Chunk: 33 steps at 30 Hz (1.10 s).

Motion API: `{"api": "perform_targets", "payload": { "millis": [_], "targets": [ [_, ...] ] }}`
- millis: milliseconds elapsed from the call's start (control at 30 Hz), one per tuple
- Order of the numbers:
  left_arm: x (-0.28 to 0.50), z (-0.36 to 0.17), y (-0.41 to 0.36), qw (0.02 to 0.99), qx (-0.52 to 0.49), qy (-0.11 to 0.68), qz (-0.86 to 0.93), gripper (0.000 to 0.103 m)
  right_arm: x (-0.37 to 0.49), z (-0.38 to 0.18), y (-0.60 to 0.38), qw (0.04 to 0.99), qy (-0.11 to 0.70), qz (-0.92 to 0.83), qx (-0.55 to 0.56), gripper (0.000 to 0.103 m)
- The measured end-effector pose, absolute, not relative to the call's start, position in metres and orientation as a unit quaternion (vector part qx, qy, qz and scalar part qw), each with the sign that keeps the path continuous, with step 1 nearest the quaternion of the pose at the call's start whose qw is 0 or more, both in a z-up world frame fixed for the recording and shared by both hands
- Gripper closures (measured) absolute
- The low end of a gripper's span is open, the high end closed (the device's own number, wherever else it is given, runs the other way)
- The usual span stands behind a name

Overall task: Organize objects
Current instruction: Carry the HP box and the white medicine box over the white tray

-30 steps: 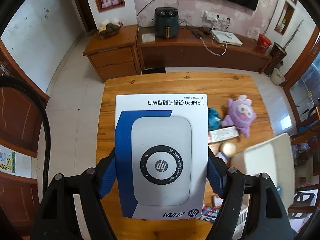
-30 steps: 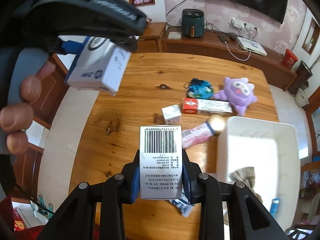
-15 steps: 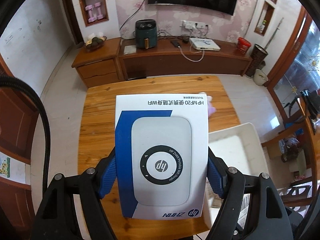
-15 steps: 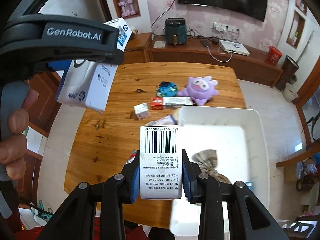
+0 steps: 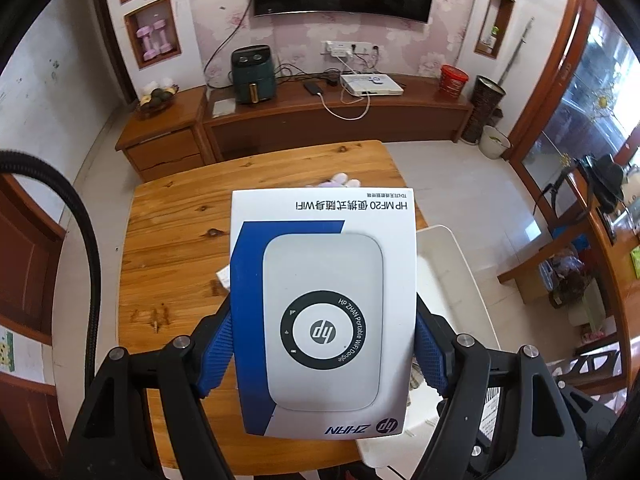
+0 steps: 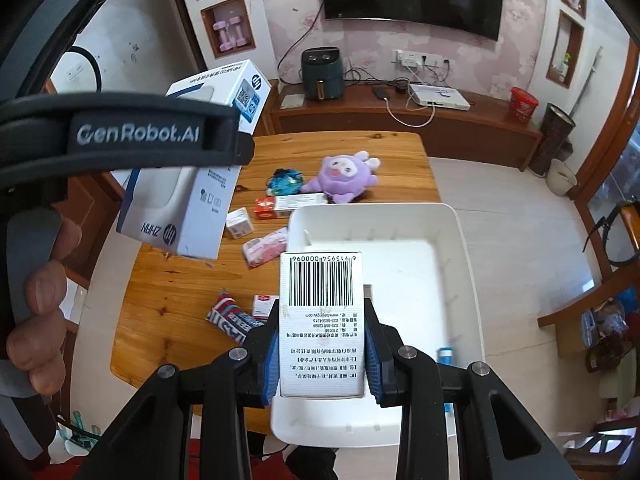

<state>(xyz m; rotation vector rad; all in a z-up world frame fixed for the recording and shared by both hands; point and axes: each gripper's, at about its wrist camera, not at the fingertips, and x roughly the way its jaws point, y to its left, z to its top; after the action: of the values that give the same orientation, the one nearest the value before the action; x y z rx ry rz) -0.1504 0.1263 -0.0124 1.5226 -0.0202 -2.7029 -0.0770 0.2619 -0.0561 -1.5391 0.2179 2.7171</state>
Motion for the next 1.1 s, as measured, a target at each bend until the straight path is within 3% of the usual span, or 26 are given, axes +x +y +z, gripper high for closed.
{"api": "perform_targets", "payload": {
  "millis": [400,1100],
  "targets": [
    [-0.154,-0.05,0.16,-0.008,0.511,-0.014,-0.86,0.024,-0.065,-0.092,0.298,0.036,0.084,0.852,-0.516,0.068],
    [-0.18,-0.161,0.207,-0.019,0.571,-0.036,-0.82,0.024,-0.075,-0.192,0.326,0.064,0.118,0.797,-0.588,0.068]
  ]
}}
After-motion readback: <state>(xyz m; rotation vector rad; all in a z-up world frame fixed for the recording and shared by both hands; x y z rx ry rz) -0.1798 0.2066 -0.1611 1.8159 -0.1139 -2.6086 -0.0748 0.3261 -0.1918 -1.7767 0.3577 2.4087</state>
